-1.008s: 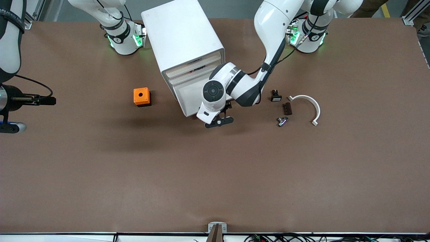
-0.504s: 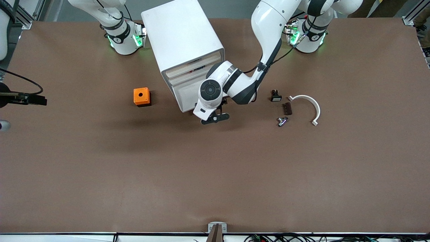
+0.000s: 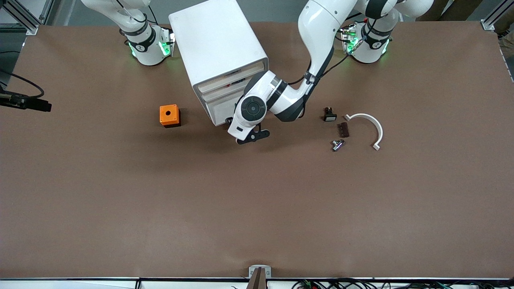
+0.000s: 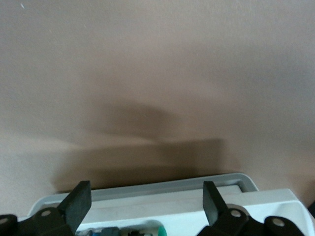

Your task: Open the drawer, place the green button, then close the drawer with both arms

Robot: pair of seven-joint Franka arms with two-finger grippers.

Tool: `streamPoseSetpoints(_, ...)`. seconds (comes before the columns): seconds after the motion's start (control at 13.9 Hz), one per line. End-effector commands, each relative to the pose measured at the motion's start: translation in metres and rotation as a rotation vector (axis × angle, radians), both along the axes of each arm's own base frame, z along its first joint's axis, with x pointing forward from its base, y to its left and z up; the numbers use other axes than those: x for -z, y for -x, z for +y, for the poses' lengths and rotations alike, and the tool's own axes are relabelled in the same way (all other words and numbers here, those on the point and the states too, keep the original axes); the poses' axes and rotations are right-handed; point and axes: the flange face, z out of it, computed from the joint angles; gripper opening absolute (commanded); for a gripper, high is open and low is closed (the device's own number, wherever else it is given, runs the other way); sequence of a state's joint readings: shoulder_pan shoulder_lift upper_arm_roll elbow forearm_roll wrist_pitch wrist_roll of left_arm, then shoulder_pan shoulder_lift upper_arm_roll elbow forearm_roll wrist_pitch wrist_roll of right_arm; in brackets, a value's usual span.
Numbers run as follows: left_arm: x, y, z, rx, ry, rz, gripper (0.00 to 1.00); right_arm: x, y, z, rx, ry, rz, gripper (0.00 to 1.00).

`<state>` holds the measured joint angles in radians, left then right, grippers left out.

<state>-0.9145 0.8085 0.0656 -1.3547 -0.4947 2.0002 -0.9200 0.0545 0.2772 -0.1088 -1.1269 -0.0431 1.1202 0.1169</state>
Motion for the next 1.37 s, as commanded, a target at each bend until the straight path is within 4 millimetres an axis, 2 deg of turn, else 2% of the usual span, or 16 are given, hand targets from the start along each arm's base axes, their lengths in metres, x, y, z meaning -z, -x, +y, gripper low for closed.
streamPoseSetpoints(0.0, -0.001, 0.012, -0.011, -0.013, 0.020, 0.017, 1.00, -0.020, 0.011, 0.018, 0.004, -0.021, -0.064, 1.00)
streamPoseSetpoints(0.29, 0.011, 0.029, -0.022, 0.005, 0.015, 0.036, 1.00, -0.023, 0.010, 0.014, -0.043, -0.040, -0.083, 1.00)
streamPoseSetpoints(0.5, 0.017, 0.046, -0.033, 0.000, 0.033, 0.074, 1.00, -0.025, 0.012, -0.014, -0.096, -0.064, -0.084, 1.00)
streamPoseSetpoints(0.58, 0.019, 0.054, -0.038, 0.001, 0.039, 0.090, 1.00, -0.024, 0.012, -0.018, -0.112, -0.070, -0.082, 1.00)
streamPoseSetpoints(0.79, 0.022, 0.062, -0.043, 0.010, 0.039, 0.096, 1.00, -0.025, 0.014, -0.021, -0.116, -0.070, -0.078, 1.00)
streamPoseSetpoints(1.15, 0.020, 0.057, -0.040, 0.004, 0.037, 0.089, 1.00, -0.025, 0.013, -0.021, -0.115, -0.068, -0.082, 1.00)
streamPoseSetpoints(1.3, 0.014, 0.048, -0.036, -0.007, 0.041, 0.078, 1.00, -0.037, 0.018, -0.021, -0.114, -0.070, -0.111, 1.00)
